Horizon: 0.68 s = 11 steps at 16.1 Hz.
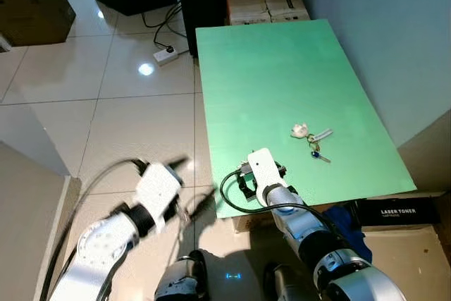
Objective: Hang keys on a hook
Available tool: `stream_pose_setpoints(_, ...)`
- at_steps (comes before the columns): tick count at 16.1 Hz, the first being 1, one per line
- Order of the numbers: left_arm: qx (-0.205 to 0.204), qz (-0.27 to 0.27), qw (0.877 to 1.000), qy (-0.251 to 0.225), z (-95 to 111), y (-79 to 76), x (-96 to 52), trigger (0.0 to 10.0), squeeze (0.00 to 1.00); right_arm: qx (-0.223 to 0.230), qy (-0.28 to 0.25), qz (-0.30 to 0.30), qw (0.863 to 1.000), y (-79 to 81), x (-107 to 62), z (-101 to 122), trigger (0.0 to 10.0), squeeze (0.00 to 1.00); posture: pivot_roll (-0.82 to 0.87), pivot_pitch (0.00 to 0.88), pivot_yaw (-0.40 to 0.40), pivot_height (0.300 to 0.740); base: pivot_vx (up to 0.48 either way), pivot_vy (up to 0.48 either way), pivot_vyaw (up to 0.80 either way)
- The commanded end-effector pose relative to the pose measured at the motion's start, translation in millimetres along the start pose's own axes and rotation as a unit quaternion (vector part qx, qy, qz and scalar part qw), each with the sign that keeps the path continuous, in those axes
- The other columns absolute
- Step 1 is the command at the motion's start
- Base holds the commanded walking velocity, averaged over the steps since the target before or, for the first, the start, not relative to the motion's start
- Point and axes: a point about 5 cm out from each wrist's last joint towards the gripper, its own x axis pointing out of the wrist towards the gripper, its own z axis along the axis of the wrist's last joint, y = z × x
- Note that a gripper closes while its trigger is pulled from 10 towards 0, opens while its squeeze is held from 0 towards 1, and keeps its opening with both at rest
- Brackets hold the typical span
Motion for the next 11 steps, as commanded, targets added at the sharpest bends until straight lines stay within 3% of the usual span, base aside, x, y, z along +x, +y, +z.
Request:
stream_pose_setpoints(1,0.001,-0.027,1.000,0.012,-0.1,-5.1,-1.7,10.0,0.00,0.011,0.015,0.007,1.000,2.8,-0.2,-4.5,4.6,0.00,0.04,0.199,0.057,0.740,0.000,0.000,0.00)
stream_pose_setpoints(3,0.000,-0.030,0.999,0.017,-0.8,-3.4,-2.1,10.0,0.00,0.013,0.015,0.008,1.000,3.1,0.0,-3.9,4.6,0.00,0.04,0.198,0.059,0.740,0.000,0.000,0.00)
stream_pose_setpoints(7,0.004,-0.039,0.999,0.023,-0.4,-3.1,-3.2,10.0,0.00,0.015,0.023,0.009,1.000,3.7,-0.1,-5.9,1.6,0.00,0.04,0.196,0.058,0.740,0.000,0.000,0.00)
stream_pose_setpoints(9,0.004,-0.039,0.999,0.023,-0.5,-3.9,-3.0,10.0,0.00,0.015,0.030,0.006,0.999,2.3,-0.4,-8.3,1.7,0.00,0.04,0.197,0.059,0.740,0.000,0.000,0.00)
stream_pose_setpoints(11,0.003,-0.040,0.999,0.023,-0.8,-5.0,-2.6,10.0,0.00,0.020,0.035,0.001,0.999,0.1,-0.8,-10.5,0.0,0.00,0.04,0.199,0.059,0.740,0.000,0.000,0.00)
